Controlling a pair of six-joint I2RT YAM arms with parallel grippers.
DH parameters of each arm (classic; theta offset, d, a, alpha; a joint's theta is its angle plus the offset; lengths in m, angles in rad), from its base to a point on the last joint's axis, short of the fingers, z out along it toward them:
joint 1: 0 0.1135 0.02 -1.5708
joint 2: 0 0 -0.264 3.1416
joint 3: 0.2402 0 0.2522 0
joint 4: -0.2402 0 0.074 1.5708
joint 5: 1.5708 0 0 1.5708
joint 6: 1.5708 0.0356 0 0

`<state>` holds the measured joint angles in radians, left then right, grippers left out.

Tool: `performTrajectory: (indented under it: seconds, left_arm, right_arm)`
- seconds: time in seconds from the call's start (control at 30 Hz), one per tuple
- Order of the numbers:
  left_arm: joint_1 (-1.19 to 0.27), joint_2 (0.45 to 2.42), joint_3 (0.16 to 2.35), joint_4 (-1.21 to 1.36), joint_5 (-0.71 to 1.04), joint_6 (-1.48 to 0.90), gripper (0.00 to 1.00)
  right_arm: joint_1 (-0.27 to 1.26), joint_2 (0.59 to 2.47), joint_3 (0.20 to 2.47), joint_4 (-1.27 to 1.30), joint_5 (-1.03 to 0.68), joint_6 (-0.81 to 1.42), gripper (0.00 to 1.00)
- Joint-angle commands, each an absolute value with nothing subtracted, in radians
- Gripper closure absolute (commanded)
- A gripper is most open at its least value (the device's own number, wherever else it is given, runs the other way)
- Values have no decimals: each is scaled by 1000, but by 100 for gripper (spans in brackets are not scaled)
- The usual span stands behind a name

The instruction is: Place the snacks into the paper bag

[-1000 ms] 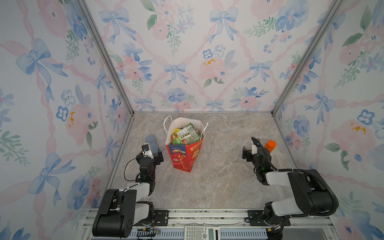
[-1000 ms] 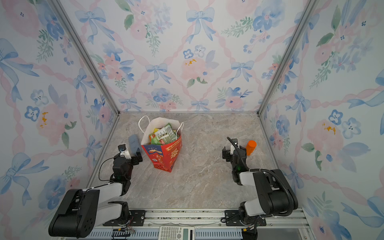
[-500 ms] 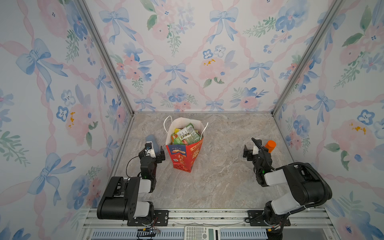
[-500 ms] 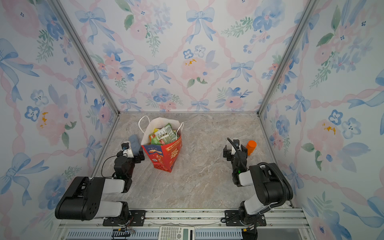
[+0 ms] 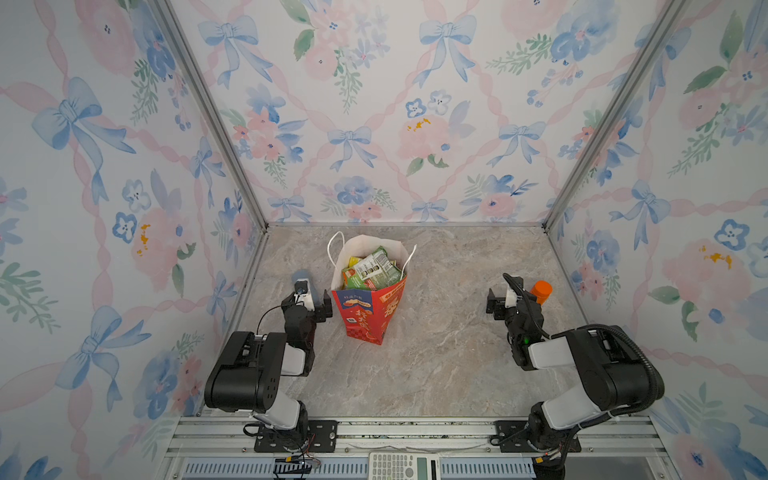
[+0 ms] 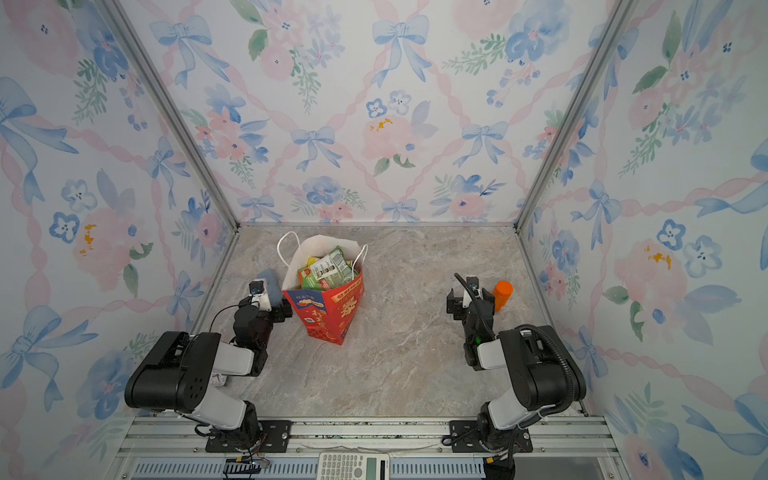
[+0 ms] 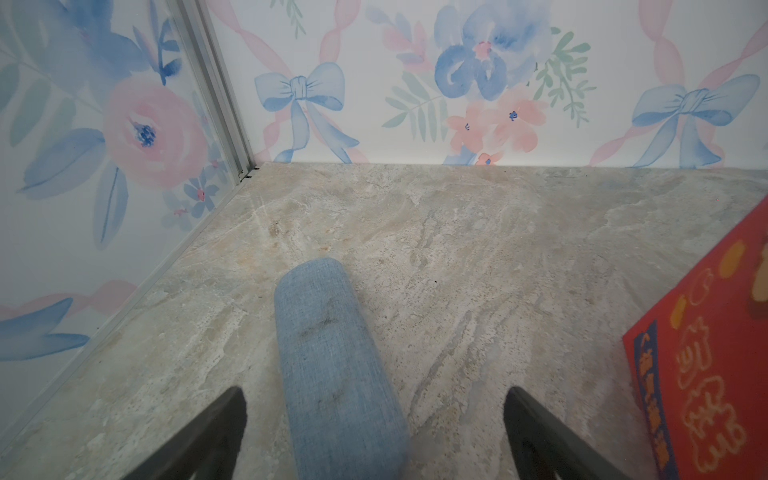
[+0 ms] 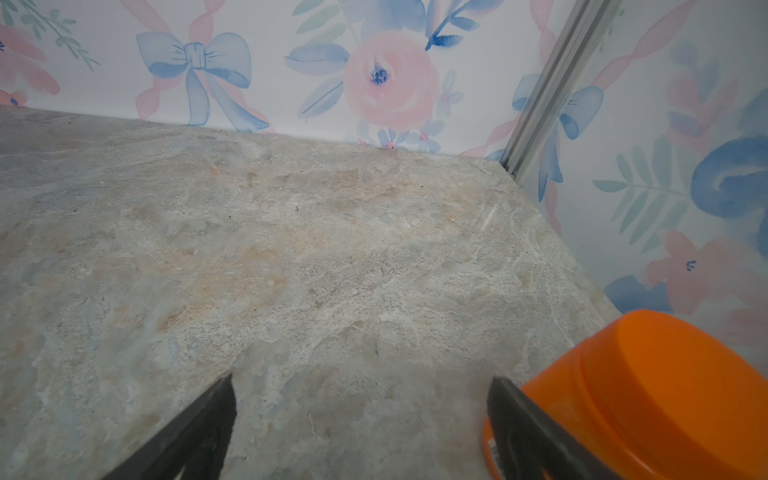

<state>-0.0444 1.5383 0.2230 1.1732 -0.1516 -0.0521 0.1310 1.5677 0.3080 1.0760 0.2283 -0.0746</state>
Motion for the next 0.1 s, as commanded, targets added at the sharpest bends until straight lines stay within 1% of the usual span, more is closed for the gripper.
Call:
performTrajectory:
  seconds: [0.0, 0.07]
  left_arm:
    - [-46, 1547, 242, 1174, -183, -45, 2]
    - [-52, 1549, 244, 1169, -199, -43, 2]
  right_arm:
    - [119, 1560, 316, 1061, 209, -61, 3]
    - [131, 1566, 283, 1137, 219, -76, 3]
